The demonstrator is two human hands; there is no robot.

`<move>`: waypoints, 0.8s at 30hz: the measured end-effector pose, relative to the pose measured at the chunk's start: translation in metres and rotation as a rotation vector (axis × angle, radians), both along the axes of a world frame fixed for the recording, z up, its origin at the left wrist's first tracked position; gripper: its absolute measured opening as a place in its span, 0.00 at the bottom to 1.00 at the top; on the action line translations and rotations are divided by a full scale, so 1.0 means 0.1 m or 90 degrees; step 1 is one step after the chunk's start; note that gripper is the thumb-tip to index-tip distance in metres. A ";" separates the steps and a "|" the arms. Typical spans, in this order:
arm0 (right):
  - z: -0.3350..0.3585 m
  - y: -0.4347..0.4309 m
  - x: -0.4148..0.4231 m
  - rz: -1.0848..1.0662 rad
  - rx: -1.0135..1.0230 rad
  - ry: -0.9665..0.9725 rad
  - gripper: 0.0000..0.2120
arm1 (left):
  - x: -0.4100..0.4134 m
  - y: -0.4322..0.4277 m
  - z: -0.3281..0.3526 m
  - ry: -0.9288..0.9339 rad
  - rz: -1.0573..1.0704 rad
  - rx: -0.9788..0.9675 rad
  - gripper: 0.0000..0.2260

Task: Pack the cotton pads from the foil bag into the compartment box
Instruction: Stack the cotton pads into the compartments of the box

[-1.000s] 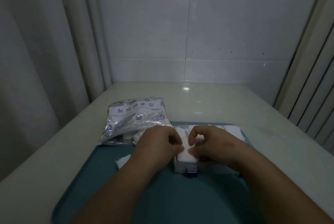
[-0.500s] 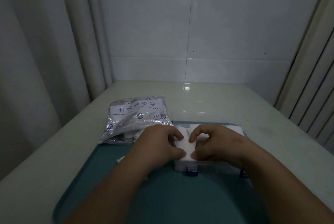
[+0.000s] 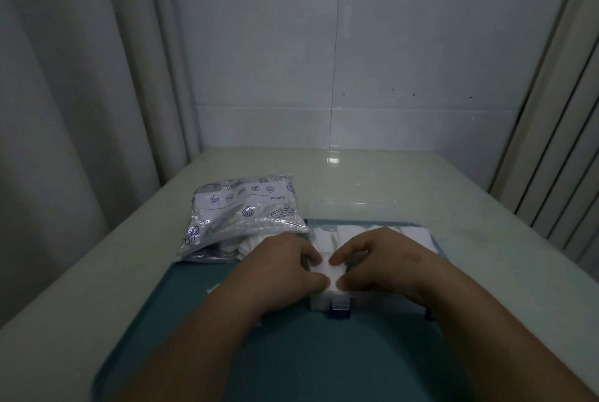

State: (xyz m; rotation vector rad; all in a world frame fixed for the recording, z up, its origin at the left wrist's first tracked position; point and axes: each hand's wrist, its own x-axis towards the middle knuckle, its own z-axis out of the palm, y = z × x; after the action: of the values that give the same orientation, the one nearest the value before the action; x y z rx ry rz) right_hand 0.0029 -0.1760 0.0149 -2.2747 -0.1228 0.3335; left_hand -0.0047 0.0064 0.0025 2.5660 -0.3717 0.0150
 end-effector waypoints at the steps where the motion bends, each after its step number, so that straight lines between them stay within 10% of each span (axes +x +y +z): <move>1: 0.00 0.00 0.00 -0.001 0.005 0.002 0.13 | 0.00 0.00 0.00 -0.006 0.002 0.004 0.18; 24: -0.01 0.00 0.05 0.030 -0.111 -0.018 0.21 | 0.05 -0.03 0.00 0.026 -0.032 0.023 0.17</move>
State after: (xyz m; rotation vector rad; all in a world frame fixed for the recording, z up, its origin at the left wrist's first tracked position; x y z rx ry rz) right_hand 0.0075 -0.1758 0.0136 -2.4526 -0.1683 0.3498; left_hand 0.0008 0.0033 0.0029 2.5881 -0.4236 -0.0623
